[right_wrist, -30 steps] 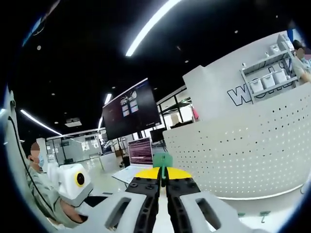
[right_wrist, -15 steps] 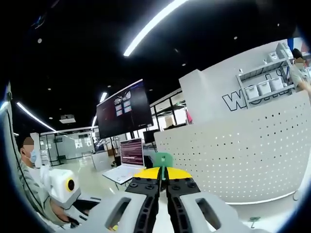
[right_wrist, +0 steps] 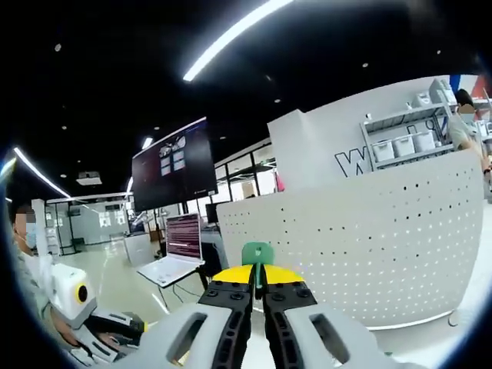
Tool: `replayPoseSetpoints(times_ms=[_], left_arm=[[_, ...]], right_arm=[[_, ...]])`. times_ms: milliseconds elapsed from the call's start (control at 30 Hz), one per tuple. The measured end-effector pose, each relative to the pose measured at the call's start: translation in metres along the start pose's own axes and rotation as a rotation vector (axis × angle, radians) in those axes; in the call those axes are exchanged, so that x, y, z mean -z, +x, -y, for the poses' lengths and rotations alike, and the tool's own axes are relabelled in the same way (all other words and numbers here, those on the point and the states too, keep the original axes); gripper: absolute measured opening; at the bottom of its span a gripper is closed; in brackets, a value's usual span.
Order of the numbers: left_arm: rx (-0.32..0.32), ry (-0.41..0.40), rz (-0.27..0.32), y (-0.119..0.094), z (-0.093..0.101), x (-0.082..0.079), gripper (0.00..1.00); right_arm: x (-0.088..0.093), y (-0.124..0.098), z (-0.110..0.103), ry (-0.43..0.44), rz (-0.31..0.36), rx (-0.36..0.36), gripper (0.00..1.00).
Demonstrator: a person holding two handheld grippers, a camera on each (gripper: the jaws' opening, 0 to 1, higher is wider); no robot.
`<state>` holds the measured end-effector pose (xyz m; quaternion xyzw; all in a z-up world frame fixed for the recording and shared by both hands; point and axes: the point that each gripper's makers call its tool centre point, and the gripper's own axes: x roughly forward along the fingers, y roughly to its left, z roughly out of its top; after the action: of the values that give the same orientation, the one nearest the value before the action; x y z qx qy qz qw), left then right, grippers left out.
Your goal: Insert the hook assembly into the mounting plate slot until the hook locks in place.
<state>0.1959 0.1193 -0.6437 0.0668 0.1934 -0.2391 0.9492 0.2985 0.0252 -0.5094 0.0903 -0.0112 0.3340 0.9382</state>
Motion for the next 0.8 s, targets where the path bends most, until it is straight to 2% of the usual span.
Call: replayPoseSetpoints(times_ms=[433,767,800], left_arm=[[0.009,-0.039,-0.036,0.002,-0.006,0.012,0.49],[0.041,-0.040,-0.038,0.009,-0.003,0.010,0.49],[0.044,-0.039,-0.040,0.010,-0.002,0.010,0.49]], right_arm=[[-0.020,0.032,0.041,-0.045,0.062,0.130,0.02],[-0.013,0.057,0.074,-0.063,0.031,0.223,0.02],[-0.014,0.057,0.083,-0.111,0.028,0.271,0.02]])
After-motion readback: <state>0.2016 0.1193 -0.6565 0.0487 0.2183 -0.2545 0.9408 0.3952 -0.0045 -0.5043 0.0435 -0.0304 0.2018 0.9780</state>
